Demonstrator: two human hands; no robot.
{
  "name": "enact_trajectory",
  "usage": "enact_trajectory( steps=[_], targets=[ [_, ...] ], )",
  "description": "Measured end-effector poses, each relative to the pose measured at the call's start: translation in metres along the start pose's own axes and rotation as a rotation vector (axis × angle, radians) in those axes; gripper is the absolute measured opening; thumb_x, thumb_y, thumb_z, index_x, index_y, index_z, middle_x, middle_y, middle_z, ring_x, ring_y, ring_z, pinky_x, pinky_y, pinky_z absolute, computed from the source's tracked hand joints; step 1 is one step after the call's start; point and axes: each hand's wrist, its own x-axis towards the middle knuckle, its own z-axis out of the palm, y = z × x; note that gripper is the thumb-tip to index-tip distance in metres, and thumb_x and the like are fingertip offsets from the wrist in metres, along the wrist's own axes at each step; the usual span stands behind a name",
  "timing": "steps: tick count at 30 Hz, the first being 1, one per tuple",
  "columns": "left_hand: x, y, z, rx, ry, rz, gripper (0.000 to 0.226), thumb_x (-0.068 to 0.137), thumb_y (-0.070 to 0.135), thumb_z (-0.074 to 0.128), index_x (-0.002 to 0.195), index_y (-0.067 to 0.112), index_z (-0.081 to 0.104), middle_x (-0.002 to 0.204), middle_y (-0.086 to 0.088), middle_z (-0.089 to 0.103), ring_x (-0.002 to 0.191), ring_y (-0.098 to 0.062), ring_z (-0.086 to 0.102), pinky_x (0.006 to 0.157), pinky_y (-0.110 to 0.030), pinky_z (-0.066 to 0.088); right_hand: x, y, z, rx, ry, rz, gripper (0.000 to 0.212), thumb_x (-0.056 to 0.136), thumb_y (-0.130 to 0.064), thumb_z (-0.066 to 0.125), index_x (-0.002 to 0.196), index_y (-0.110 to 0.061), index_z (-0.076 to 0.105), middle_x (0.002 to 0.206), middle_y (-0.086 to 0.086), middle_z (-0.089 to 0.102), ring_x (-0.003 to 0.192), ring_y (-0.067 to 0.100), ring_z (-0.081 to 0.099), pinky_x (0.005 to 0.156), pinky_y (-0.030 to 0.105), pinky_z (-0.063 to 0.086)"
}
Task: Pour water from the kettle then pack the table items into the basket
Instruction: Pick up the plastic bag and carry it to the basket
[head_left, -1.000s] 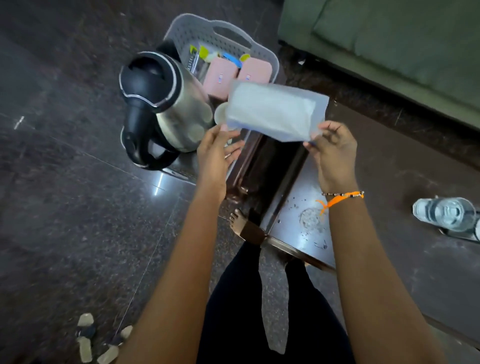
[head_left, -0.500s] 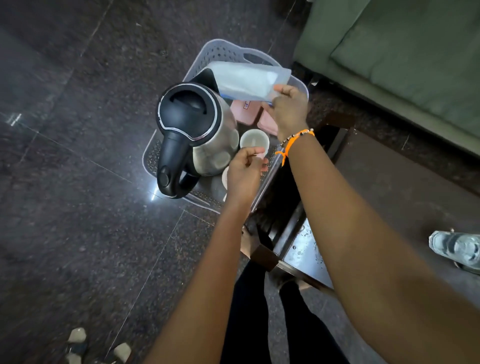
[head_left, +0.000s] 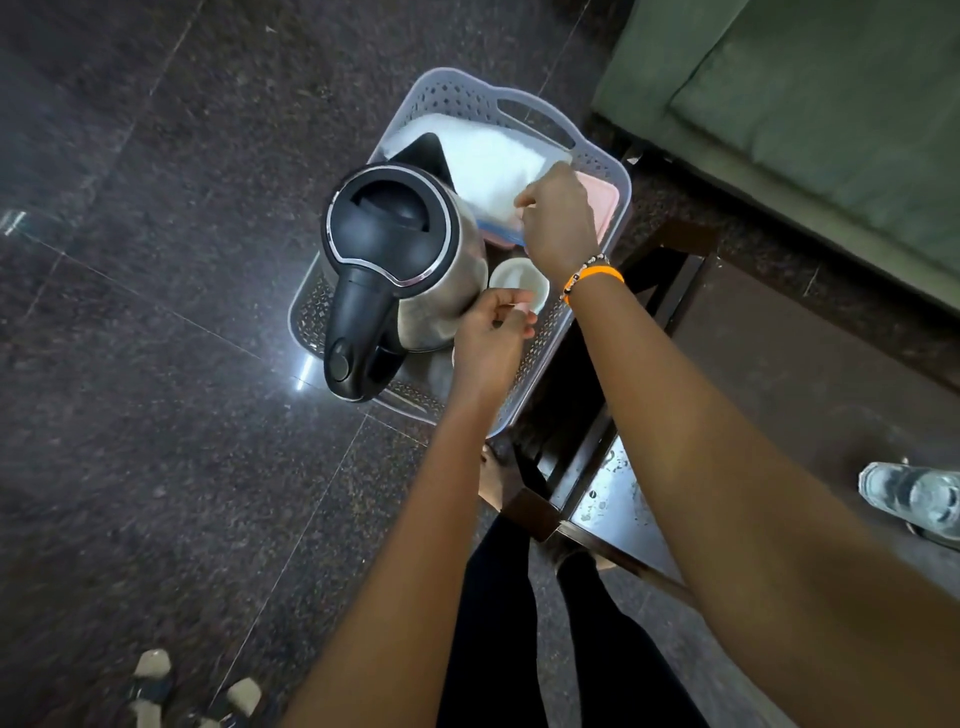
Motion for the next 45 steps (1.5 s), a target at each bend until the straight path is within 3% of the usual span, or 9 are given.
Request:
enact_trajectory(
  steps=[5,12,16,19,24,28,38,42,45],
  targets=[
    [-0.002,-0.001,-0.002,0.021,-0.001,-0.001,0.014,0.094,0.004,0.044,0.099,0.01,0.056,0.073,0.001,0.056,0.064,-0.008,0.052,0.059,-0.007,0.044,-0.001,-0.001,-0.002,-0.135,-0.184,-0.11,0.042,0.085,0.007,0.038,0.119,-0.003,0.06,0.126,0.019,0.058,0.119,0.033,0.05,0.097,0.034,0.039],
    [-0.017,-0.001,0.004,0.0,0.06,0.062,0.015,0.094,0.002,0.044,0.097,0.009,0.057,0.077,-0.002,0.058,0.07,-0.01,0.055,0.065,-0.01,0.046,-0.047,0.015,-0.032,0.302,-0.098,-0.015,0.035,0.08,0.009,0.041,0.101,0.004,0.069,0.106,0.019,0.07,0.102,0.029,0.066,0.097,0.038,0.049],
    [-0.035,-0.01,0.017,-0.03,0.084,0.094,0.017,0.093,0.001,0.044,0.095,0.009,0.059,0.075,-0.001,0.057,0.069,-0.007,0.054,0.064,-0.01,0.047,-0.104,0.054,-0.04,0.536,-0.041,0.125,0.028,0.086,0.003,0.045,0.097,-0.004,0.069,0.086,0.007,0.067,0.076,0.017,0.065,0.079,0.028,0.055],
    [-0.055,-0.026,0.036,0.022,0.046,0.105,0.021,0.094,0.002,0.044,0.09,0.015,0.06,0.075,0.0,0.057,0.069,-0.005,0.055,0.066,-0.011,0.048,-0.154,0.095,-0.044,0.601,0.011,0.218,0.025,0.089,0.001,0.046,0.096,-0.007,0.069,0.084,0.002,0.064,0.065,0.005,0.059,0.064,0.011,0.047],
    [-0.096,-0.067,0.083,0.211,-0.072,0.063,0.025,0.093,0.005,0.045,0.085,0.022,0.061,0.075,0.003,0.059,0.069,-0.006,0.057,0.074,-0.02,0.05,-0.236,0.178,-0.046,0.629,0.087,0.419,0.023,0.088,0.004,0.048,0.094,-0.003,0.069,0.076,-0.003,0.062,0.06,0.006,0.055,0.062,0.011,0.045],
    [-0.133,-0.103,0.139,0.373,-0.23,0.039,0.021,0.092,0.005,0.047,0.089,0.018,0.062,0.073,0.004,0.059,0.069,-0.009,0.058,0.085,-0.035,0.05,-0.295,0.252,-0.055,0.659,0.17,0.575,0.023,0.087,0.005,0.048,0.089,-0.006,0.068,0.082,0.007,0.065,0.062,0.013,0.055,0.063,0.019,0.044],
    [-0.213,-0.186,0.315,0.605,-0.44,-0.034,0.019,0.091,0.008,0.048,0.095,0.019,0.062,0.081,0.002,0.062,0.069,-0.008,0.058,0.082,-0.029,0.047,-0.389,0.449,-0.117,0.833,0.42,0.913,0.023,0.087,0.004,0.044,0.096,0.006,0.065,0.082,0.01,0.061,0.057,0.011,0.055,0.066,0.028,0.045],
    [-0.217,-0.208,0.38,0.619,-0.433,-0.102,0.029,0.092,0.007,0.048,0.12,0.009,0.055,0.108,-0.009,0.061,0.086,-0.013,0.057,0.096,-0.036,0.046,-0.383,0.508,-0.152,0.782,0.417,0.859,0.034,0.087,0.005,0.046,0.12,0.002,0.053,0.116,0.018,0.059,0.088,0.025,0.059,0.089,0.042,0.049],
    [-0.214,-0.216,0.415,0.712,-0.458,-0.142,0.051,0.095,0.01,0.046,0.144,0.011,0.031,0.144,-0.008,0.043,0.124,-0.018,0.047,0.108,-0.035,0.037,-0.367,0.54,-0.172,0.633,0.266,0.759,0.061,0.087,0.001,0.052,0.142,0.003,0.027,0.149,0.019,0.032,0.133,0.031,0.038,0.115,0.039,0.026]
  ],
)
